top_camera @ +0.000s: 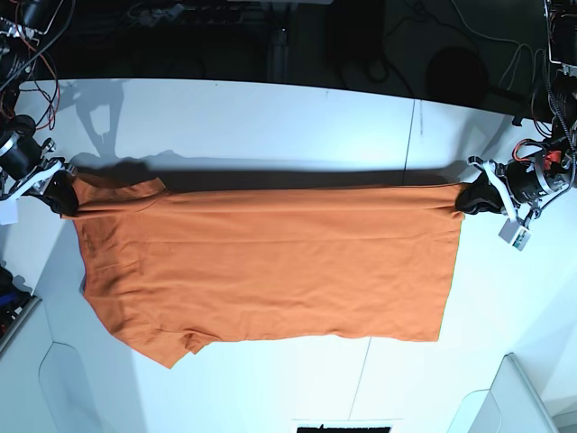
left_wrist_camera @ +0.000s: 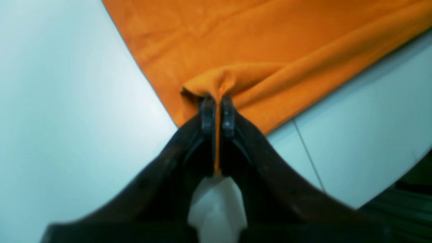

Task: Layout the t-shirt on the table in an organized manner, then fold the t-shirt properly
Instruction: 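Lift the grasped side edge and fold it over toward the shirt's middle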

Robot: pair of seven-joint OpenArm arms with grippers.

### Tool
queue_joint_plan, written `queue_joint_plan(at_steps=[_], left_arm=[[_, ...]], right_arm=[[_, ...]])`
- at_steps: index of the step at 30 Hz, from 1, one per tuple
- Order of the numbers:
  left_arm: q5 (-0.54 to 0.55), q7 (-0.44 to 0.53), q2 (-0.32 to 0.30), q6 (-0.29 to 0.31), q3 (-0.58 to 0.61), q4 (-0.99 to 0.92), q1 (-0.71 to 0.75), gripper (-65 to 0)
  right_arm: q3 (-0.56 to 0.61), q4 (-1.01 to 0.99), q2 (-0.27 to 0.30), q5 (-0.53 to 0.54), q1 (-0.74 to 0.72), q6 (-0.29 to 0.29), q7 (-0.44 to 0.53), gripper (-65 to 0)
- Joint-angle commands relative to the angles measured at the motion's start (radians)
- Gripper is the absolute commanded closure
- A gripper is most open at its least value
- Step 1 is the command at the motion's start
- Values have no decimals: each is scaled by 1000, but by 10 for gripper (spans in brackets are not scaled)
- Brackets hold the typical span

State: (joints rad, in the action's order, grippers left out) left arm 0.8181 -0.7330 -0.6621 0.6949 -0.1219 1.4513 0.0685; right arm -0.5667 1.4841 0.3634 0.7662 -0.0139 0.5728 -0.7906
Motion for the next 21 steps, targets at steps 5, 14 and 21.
queue_joint_plan(at_steps=[5,14,21], left_arm=[[-68,76,-3,3,-8,-23,-50,0],[-79,123,63,3,-8,-212,-161,-129],[-18,50,38,3,-13,-216,-185,-267]], right_arm=[[40,-136,21,7,-135,1,36,0],[124,-241,3,-26,-224,-1,39,-162],[93,-225,2,-18,-224,-16,26,-325]])
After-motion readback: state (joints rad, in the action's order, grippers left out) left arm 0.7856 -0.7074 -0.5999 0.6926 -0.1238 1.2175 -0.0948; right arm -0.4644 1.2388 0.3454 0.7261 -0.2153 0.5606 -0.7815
